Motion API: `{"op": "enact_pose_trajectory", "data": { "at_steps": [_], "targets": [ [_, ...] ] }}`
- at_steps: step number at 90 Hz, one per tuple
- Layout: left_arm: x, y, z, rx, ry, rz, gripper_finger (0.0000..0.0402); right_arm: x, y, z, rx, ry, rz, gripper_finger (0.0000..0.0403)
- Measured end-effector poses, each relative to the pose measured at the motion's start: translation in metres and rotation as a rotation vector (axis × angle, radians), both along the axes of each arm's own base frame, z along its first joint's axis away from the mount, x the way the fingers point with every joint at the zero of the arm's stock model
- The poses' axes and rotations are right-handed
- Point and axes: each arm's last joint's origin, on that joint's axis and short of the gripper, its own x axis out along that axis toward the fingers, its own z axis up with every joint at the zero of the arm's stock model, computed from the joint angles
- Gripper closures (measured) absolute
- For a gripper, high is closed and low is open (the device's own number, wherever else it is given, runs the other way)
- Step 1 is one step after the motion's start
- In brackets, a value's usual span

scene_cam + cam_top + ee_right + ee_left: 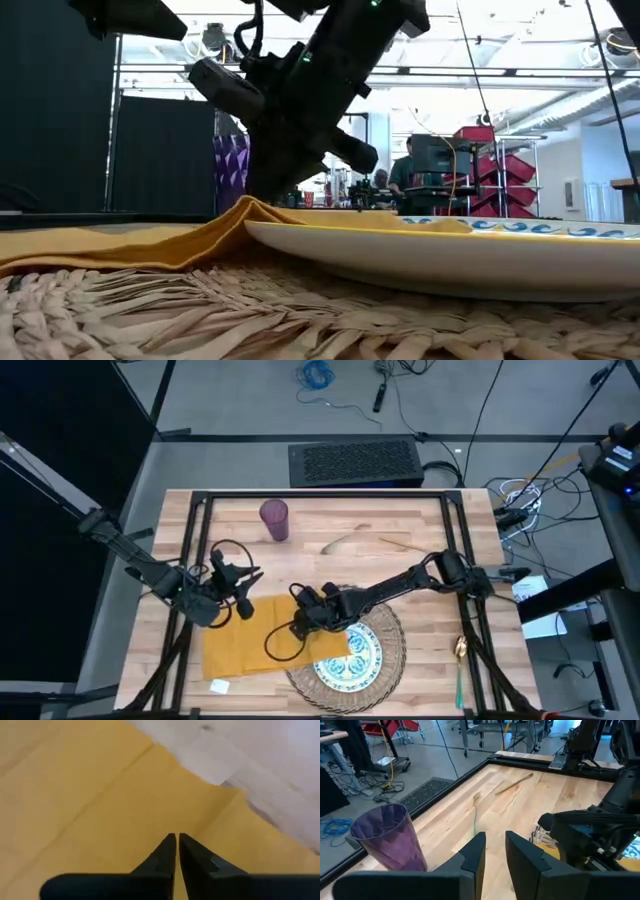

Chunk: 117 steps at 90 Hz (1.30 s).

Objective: Set table place
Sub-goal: Fold the yellow table napkin

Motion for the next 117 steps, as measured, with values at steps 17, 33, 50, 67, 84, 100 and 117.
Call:
{"op": "enact_pose_trajectory", "data": {
  "at_steps": [17, 33, 50, 67, 84, 100, 117],
  "targets": [
    [0.000, 0.000, 0.000, 0.002, 0.001, -0.004, 0.0341, 0.001, -0.004, 0.000, 0.024, 0.006, 0.005, 0.0298],
    [0.000, 0.000, 0.000, 0.001, 0.001, -0.004, 0.0341, -0.002, -0.010, 0.000, 0.038, 0.040, -0.037, 0.0238],
    [0.000, 0.000, 0.000, 0.001, 0.001, -0.004, 0.0341, -0.009, -0.009, -0.003, 0.047, 0.102, -0.100, 0.0231],
    [0.000, 0.000, 0.000, 0.001, 0.001, -0.004, 0.0341, -0.003, 0.000, 0.011, 0.041, 0.044, -0.084, 0.0253],
    [0.000, 0.000, 0.000, -0.002, 0.003, -0.008, 0.0341, -0.003, 0.010, 0.016, 0.024, 0.032, -0.065, 0.0276],
    [0.000, 0.000, 0.000, -0.004, 0.002, -0.009, 0.0341, -0.004, 0.014, 0.011, 0.026, 0.041, -0.070, 0.0279],
    [0.000, -0.001, 0.000, -0.018, 0.007, -0.023, 0.0341, -0.005, 0.020, 0.008, 0.016, 0.037, -0.086, 0.0279]
  ]
}}
